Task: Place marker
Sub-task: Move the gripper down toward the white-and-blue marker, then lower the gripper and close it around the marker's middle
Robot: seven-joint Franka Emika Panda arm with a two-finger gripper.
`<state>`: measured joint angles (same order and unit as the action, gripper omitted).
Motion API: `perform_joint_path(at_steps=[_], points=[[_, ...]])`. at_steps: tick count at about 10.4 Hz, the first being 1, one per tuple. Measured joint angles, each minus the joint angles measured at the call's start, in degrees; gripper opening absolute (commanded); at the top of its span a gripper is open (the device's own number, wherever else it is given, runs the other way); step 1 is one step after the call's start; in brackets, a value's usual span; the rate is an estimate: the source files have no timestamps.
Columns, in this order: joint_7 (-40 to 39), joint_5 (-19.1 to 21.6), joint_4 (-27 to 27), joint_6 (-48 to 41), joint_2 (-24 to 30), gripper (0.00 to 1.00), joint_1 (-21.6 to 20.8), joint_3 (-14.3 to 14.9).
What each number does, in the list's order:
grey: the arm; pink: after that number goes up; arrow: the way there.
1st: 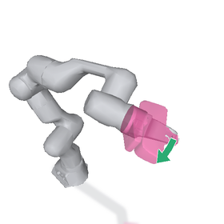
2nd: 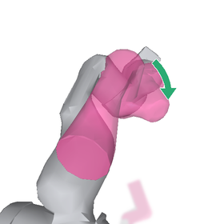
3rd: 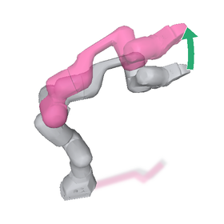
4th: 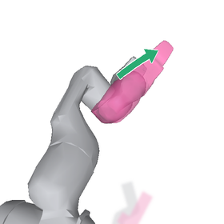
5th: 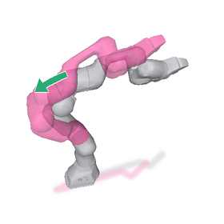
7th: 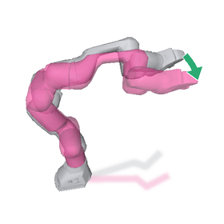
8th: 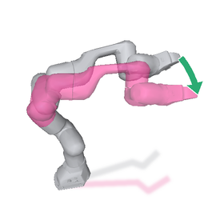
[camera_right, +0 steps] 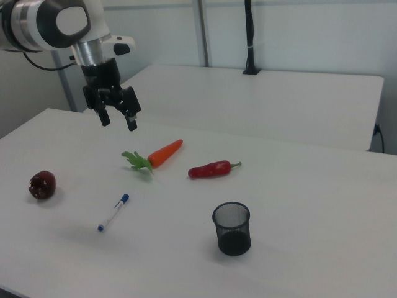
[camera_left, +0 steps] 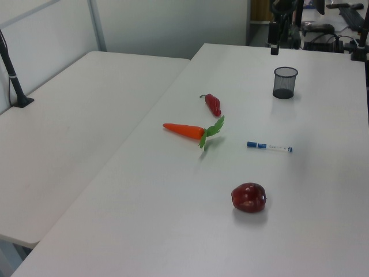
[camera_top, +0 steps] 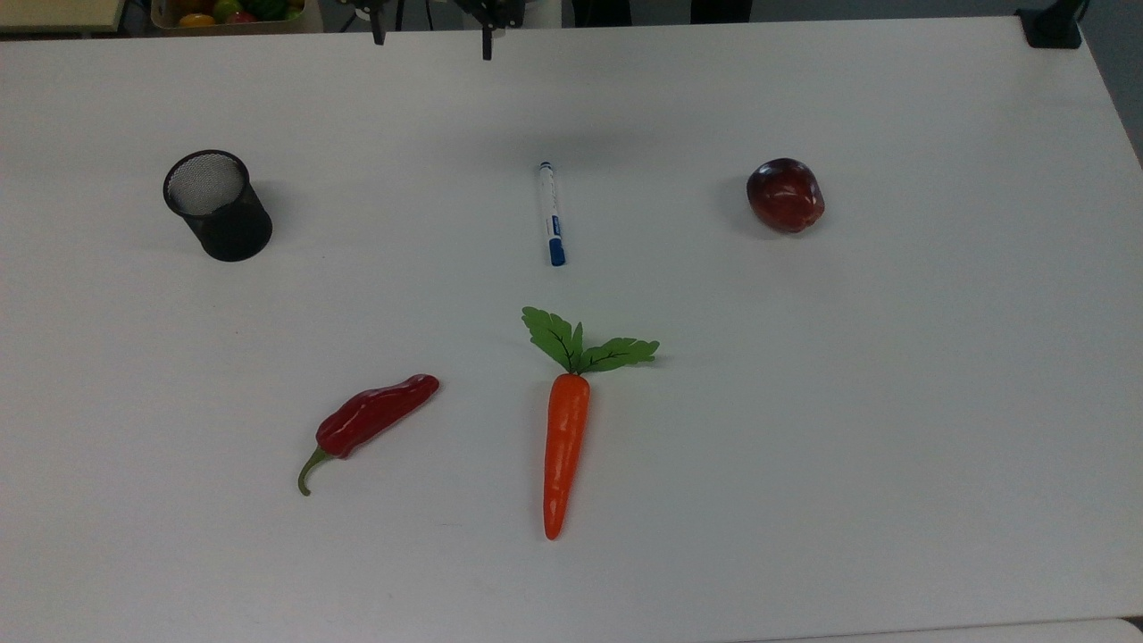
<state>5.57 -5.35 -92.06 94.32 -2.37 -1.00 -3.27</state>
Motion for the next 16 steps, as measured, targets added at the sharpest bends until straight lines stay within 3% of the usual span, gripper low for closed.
perform_joint_path(at_steps=[9, 16], points=[[-0.12, 0.08, -0.45, -2.09, -0.29, 1.0, -1.48, -0.08], [-1.07, 0.15, -11.29, 12.48, -6.4, 1.0, -3.05, -2.67]])
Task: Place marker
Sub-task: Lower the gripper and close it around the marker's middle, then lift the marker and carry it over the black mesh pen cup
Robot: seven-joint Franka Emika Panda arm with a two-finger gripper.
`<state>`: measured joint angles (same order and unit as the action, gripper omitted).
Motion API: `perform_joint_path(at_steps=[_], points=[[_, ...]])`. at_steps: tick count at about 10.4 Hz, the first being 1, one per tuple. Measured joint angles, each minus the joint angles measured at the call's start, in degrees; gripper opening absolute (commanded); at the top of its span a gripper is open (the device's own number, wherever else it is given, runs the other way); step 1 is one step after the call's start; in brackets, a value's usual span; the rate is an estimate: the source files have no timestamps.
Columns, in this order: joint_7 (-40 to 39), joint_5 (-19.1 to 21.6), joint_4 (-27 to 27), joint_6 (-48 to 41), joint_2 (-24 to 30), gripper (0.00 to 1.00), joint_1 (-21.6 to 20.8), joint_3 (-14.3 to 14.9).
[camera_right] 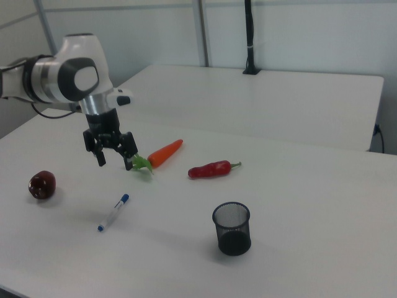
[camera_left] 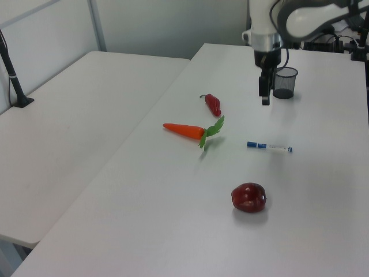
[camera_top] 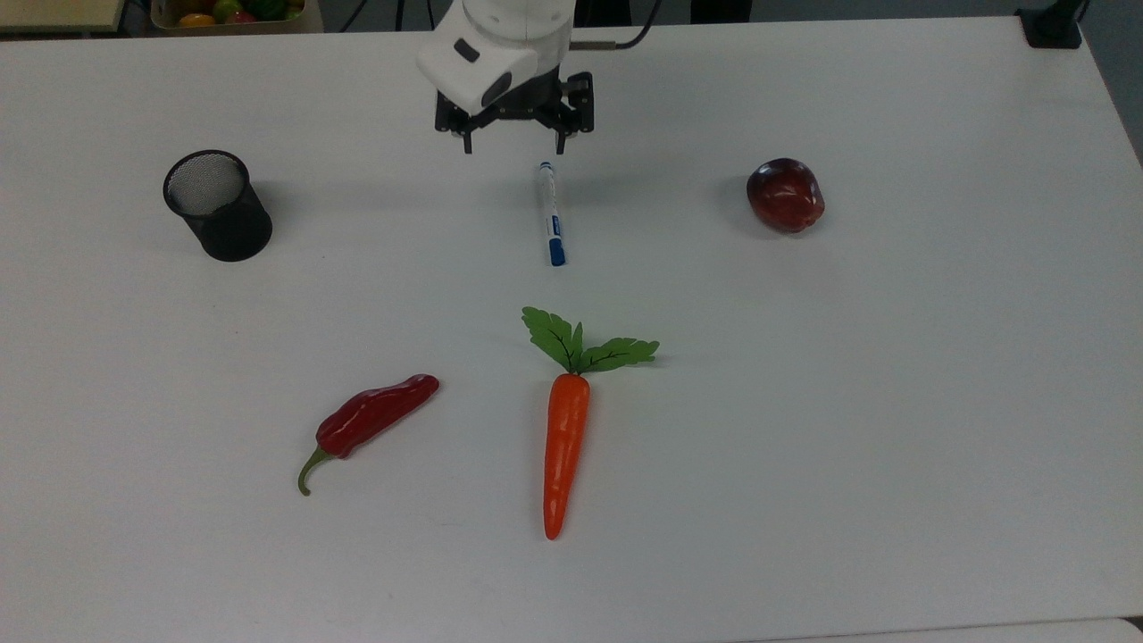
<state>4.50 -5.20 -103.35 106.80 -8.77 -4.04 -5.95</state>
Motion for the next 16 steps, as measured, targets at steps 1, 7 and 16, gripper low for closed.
perform_joint_path(at_steps=[1, 7, 16], points=[[-1.41, -0.01, -1.05, 2.75, -2.06, 1.0, 0.01, 0.0], [-2.17, -0.02, -2.3, 11.25, -11.35, 0.69, -2.22, -0.14], [0.76, -0.08, -1.88, 13.17, -13.77, 0.07, -3.41, -0.17]])
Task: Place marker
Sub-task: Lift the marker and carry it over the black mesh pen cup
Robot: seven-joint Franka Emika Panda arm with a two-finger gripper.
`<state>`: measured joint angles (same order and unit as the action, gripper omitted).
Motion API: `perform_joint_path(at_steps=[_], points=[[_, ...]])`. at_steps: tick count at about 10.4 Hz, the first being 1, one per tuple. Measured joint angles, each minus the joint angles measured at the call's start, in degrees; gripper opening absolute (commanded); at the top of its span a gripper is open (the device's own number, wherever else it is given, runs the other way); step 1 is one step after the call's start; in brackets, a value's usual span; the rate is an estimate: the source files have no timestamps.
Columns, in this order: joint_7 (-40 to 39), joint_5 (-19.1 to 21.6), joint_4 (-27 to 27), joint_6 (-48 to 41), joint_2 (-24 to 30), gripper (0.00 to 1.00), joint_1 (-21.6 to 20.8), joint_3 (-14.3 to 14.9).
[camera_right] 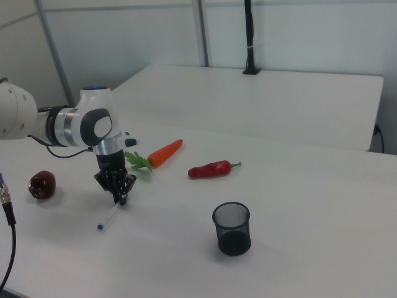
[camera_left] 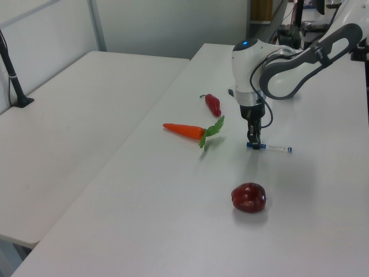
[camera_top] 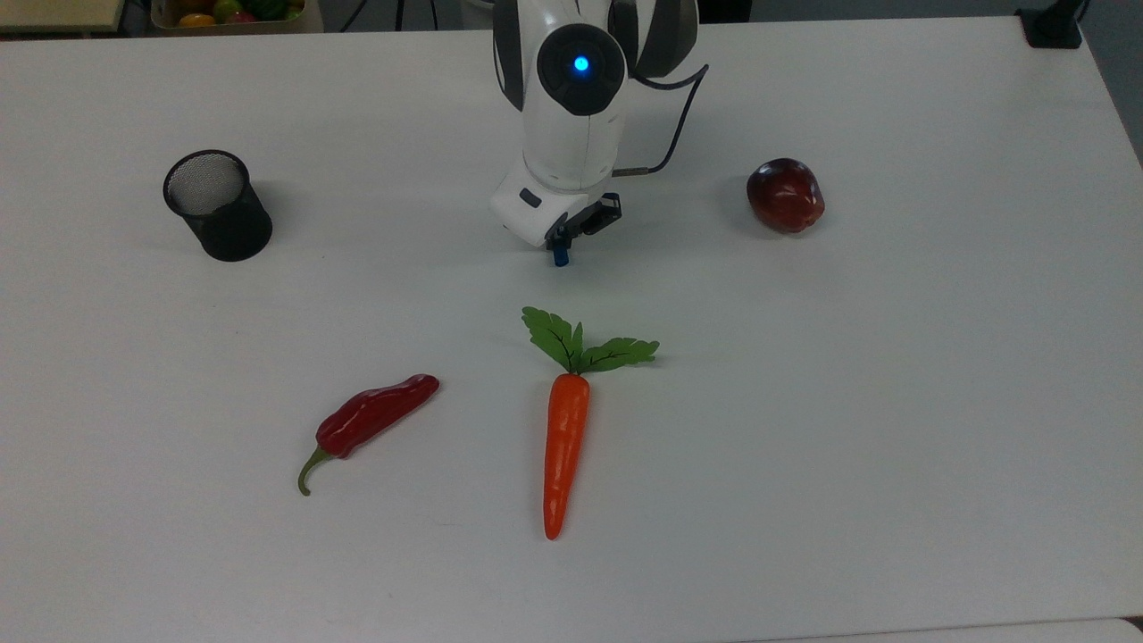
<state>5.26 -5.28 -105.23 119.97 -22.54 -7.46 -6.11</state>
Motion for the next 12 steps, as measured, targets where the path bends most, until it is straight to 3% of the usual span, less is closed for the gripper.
perform_joint_path(at_steps=[5, 8, 12], points=[[2.79, 0.01, 3.86, -7.23, 4.16, 0.07, 0.94, 0.13], [3.09, 0.01, 8.57, -11.08, 8.04, 0.08, 5.07, 0.73], [2.86, -0.14, 13.97, -9.2, 10.73, 0.08, 12.01, 8.35]])
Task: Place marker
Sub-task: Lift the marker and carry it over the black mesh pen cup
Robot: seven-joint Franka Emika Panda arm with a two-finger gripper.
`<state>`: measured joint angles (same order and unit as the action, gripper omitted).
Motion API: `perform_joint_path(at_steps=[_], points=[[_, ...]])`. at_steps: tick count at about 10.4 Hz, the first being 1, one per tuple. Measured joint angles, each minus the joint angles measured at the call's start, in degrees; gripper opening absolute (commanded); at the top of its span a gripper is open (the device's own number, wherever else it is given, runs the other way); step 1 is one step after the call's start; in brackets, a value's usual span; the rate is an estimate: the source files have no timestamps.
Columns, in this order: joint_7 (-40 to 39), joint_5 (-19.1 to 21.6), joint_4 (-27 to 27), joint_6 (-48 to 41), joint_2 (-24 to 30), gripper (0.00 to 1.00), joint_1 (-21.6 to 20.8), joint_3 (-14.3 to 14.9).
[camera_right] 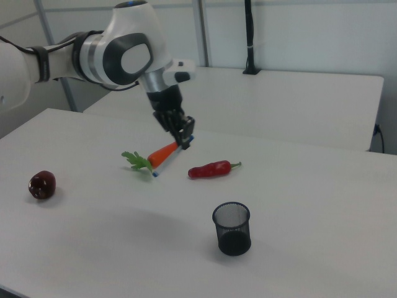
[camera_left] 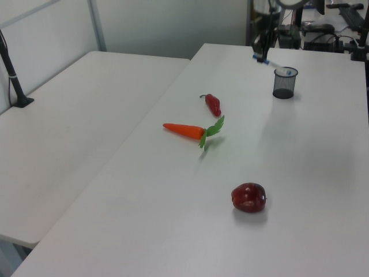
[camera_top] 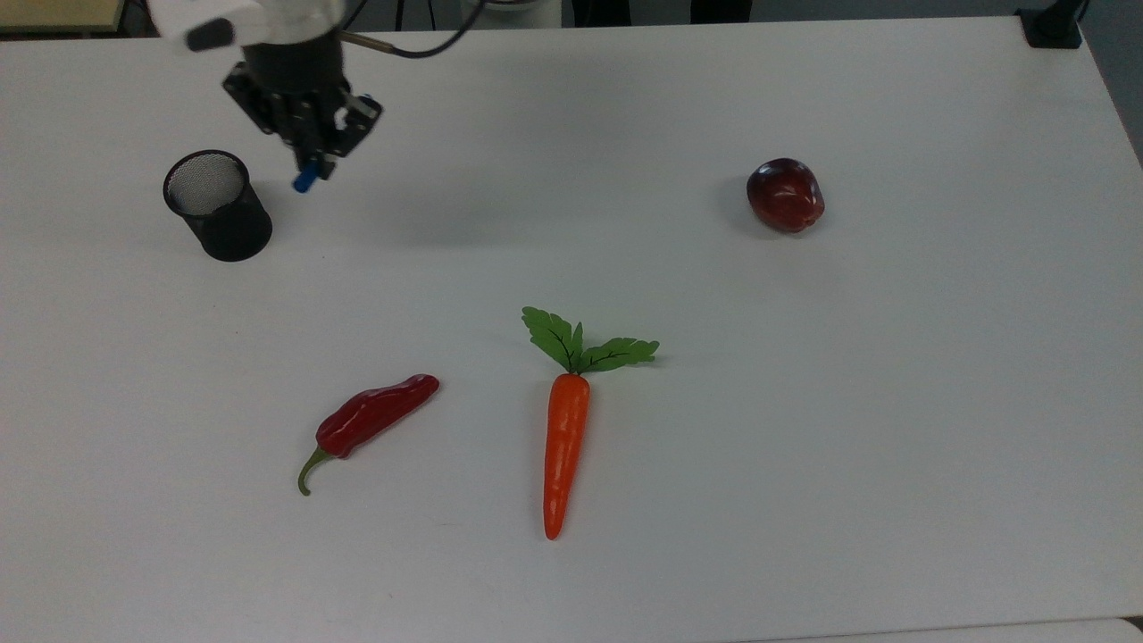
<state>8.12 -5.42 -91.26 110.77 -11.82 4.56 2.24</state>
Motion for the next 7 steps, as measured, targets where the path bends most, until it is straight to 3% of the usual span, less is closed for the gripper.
perform_joint_path(at_steps=[3, 7], points=[[-1.71, -0.04, -0.21, 9.82, 0.25, 0.08, 5.98, 1.71], [-3.9, -1.62, -5.77, 23.0, -1.74, 0.08, 12.26, 2.21]])
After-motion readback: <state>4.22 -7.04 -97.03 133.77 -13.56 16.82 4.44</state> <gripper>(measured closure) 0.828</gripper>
